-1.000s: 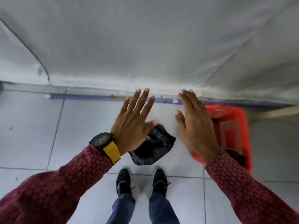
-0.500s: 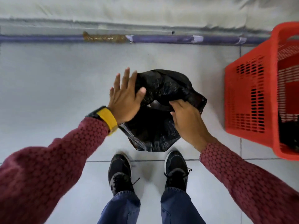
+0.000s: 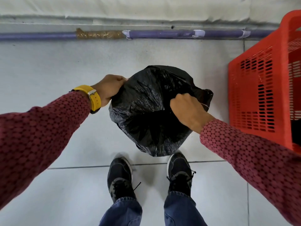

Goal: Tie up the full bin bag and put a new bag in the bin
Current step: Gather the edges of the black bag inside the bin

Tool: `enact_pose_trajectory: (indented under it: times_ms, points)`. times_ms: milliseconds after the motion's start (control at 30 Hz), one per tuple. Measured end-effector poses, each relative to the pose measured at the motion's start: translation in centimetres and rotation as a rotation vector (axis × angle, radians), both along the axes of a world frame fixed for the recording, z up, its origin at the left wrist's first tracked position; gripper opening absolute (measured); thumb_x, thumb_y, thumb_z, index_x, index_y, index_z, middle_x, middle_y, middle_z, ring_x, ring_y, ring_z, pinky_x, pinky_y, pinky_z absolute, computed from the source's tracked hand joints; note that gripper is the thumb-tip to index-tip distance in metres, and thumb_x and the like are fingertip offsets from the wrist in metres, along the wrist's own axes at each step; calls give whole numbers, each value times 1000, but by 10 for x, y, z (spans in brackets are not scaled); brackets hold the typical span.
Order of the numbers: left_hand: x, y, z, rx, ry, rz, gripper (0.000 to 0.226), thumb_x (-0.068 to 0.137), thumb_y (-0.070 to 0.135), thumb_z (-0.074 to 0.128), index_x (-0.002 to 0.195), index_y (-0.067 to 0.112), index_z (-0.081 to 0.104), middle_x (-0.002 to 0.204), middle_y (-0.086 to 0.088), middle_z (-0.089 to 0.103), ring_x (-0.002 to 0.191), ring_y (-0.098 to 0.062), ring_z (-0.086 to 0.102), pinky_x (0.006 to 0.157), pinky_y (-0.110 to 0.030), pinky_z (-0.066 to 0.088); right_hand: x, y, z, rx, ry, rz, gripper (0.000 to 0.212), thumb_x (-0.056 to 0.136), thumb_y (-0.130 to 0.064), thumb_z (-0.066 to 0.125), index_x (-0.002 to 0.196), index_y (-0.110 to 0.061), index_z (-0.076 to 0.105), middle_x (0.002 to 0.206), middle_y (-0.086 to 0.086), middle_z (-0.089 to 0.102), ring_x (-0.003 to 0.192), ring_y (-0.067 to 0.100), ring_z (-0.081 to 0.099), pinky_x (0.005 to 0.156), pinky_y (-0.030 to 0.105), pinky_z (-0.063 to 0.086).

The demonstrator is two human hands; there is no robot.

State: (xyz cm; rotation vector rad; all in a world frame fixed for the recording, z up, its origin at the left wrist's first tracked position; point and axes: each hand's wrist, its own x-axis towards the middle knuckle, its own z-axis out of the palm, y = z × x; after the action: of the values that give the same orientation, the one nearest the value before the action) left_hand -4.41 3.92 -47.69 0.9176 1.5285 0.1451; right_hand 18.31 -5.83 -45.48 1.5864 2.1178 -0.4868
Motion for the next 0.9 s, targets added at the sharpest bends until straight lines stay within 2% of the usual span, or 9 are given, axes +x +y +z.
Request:
enact_pose_trajectory:
  times_ms: [67, 167, 267, 367, 467, 567, 667, 767, 900]
  points:
    - [-2, 4, 1, 49, 6, 87, 27, 97, 27, 54, 77, 17, 70, 92, -10, 71, 83, -24, 66, 84, -33, 57, 8, 0, 5, 32, 54, -54, 19, 80, 10, 67, 75, -4, 54, 76, 15, 53, 79, 42, 63, 56, 39, 40]
    - [-8, 12, 2, 104, -17, 228, 30, 98, 32, 53, 78, 18, 70, 86, -5, 72, 73, -19, 67, 76, -29, 57, 24, 1, 15, 12, 258, -287, 14, 84, -2, 69, 79, -14, 73, 82, 9, 71, 76, 28, 67, 68, 37, 54]
    - [-13, 16, 7, 160, -64, 294, 32, 99, 32, 49, 78, 18, 67, 83, -2, 70, 63, -12, 67, 63, -24, 58, 36, 1, 34, -31, 468, -503, 32, 89, -9, 64, 66, -32, 68, 64, -11, 69, 54, -6, 59, 60, 7, 42]
    - [-11, 18, 21, 225, -123, 301, 28, 100, 31, 47, 85, 19, 67, 84, 0, 72, 68, -12, 67, 68, -25, 58, 47, -4, 54, -72, 751, -724, 23, 93, -15, 64, 76, -23, 76, 60, -10, 68, 47, 3, 50, 53, 14, 38]
    - [-5, 17, 44, 360, -199, 213, 25, 100, 28, 49, 82, 25, 66, 70, 14, 71, 63, 0, 64, 61, -17, 55, 48, -2, 71, -116, 1244, -902, 22, 96, -16, 60, 81, -18, 76, 61, -6, 62, 51, 12, 43, 48, 21, 35]
    - [2, 9, 70, 531, -302, -58, 18, 99, 25, 52, 92, 25, 68, 82, 13, 71, 79, -5, 63, 79, -24, 53, 50, 16, 81, 20, 1553, -964, 21, 94, -27, 62, 80, -20, 77, 75, 0, 66, 60, 12, 51, 55, 22, 42]
    - [8, -10, 92, 644, -351, -346, 15, 99, 21, 53, 97, 25, 67, 87, 20, 68, 83, 6, 59, 81, -14, 46, 62, 33, 62, 200, 1287, -846, 23, 96, -24, 60, 79, -28, 75, 104, -3, 70, 101, 10, 63, 85, 26, 52]
    - [1, -33, 103, 679, -330, -484, 15, 95, 18, 56, 101, 16, 70, 76, 35, 66, 70, 17, 58, 68, 2, 38, 82, 28, 30, 95, 967, -835, 35, 97, -19, 61, 71, -39, 72, 127, 14, 60, 125, 11, 50, 107, 38, 43]
    - [-22, -57, 97, 537, -225, -494, 35, 76, 45, 72, 109, 34, 67, 95, 28, 72, 86, 11, 68, 73, -1, 45, 107, -2, 3, -96, 781, -852, 29, 93, -25, 64, 69, -37, 76, 95, -5, 74, 95, 14, 62, 90, 39, 44]
